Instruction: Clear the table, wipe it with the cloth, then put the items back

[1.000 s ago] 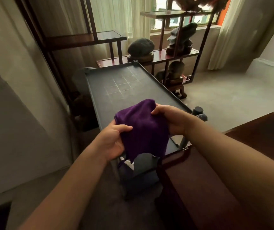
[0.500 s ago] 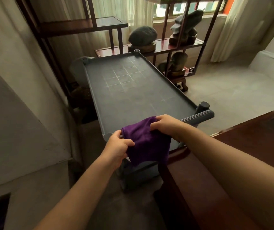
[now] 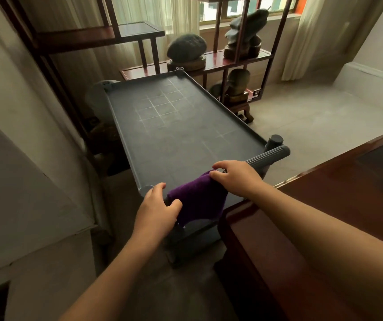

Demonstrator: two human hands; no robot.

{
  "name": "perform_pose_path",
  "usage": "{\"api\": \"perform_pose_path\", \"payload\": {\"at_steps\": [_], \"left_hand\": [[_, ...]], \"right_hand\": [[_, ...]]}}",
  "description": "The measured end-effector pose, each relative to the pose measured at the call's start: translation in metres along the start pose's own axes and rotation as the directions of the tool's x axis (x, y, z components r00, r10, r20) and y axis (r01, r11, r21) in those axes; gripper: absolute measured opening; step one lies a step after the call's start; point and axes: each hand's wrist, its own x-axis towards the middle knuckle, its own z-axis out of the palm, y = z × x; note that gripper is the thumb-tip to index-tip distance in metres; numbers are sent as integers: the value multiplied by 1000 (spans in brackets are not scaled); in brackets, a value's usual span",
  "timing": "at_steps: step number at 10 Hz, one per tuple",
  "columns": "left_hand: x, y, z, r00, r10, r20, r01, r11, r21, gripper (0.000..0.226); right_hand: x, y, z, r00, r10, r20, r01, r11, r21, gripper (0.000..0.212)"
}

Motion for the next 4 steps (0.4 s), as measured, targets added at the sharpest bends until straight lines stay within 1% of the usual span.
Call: {"api": "perform_pose_path", "payload": {"at_steps": [1, 2, 3, 4], "left_hand": [[2, 10, -5, 986, 140, -89, -120, 973, 196, 54], [2, 31, -2, 942, 312, -123, -274, 927, 256, 46], [1, 58, 10, 862, 506, -33, -486, 842, 235, 37], [-1, 92, 24, 780, 625, 40, -616, 753, 231, 28]], "right_hand": [[-7, 1, -1, 998, -28, -59, 27, 999, -29, 40], [-15, 4, -3, 993, -40, -111, 33, 997, -63, 43], [-28, 12, -12, 984, -77, -163, 49, 984, -169, 37], [-43, 28, -21, 971, -31, -235, -17, 980, -199, 31]]}}
